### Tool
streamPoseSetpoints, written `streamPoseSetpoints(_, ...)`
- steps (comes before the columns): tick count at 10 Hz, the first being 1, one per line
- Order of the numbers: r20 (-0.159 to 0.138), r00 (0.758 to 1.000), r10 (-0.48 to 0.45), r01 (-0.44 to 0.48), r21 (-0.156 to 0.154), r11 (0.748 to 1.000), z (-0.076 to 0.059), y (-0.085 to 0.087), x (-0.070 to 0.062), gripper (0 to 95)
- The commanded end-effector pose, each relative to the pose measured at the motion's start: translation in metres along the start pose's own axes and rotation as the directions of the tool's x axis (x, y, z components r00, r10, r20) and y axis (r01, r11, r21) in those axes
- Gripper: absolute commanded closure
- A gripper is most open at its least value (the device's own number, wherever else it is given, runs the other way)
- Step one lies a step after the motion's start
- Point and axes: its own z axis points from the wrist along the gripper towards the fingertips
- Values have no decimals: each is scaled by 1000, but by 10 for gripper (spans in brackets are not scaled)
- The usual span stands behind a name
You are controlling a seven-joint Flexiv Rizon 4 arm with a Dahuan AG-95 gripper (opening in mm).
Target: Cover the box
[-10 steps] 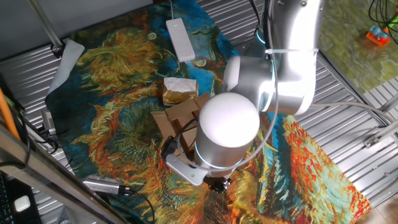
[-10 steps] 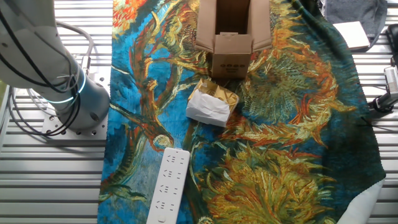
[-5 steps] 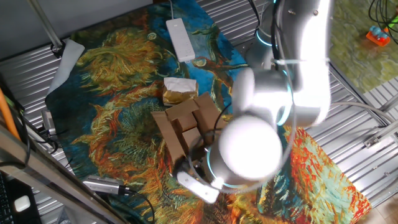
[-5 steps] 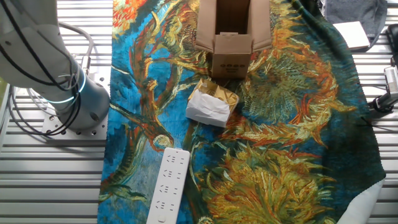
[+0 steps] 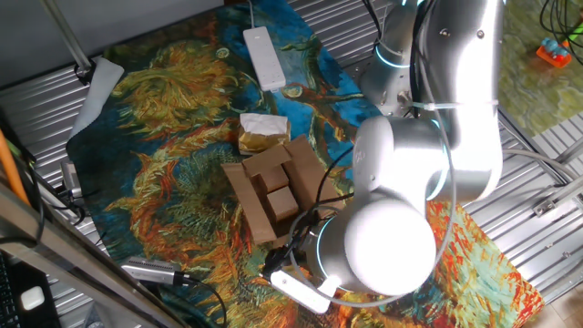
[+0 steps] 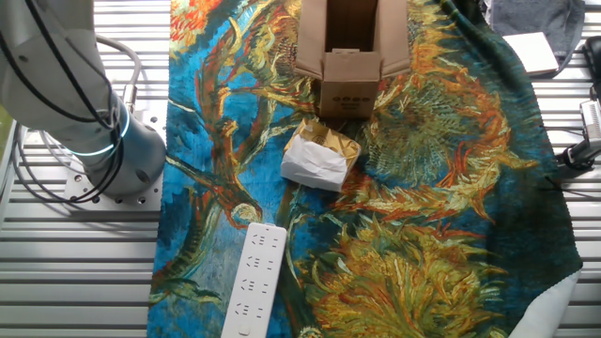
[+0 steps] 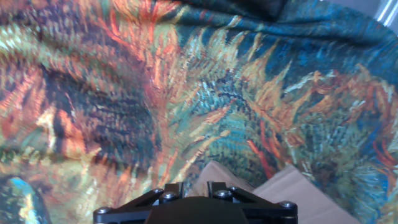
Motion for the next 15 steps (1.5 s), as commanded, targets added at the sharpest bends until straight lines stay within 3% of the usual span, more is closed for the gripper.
streamPoseSetpoints(1, 16, 1000, 24, -24, -22, 999, 2, -1, 1, 760)
streamPoseSetpoints(2, 27, 999, 28, -27, -40, 999, 2, -1, 1, 760)
streamPoseSetpoints(3, 37, 999, 35, -33, -58, 998, 1, -1, 1, 570)
streamPoseSetpoints(7, 73, 990, 123, -111, -147, 983, -5, 2, 0, 570)
streamPoseSetpoints(9, 78, 986, 145, -131, -162, 978, -4, 6, -3, 570)
streamPoseSetpoints(15, 79, 984, 157, -143, -165, 976, -2, 11, -4, 570)
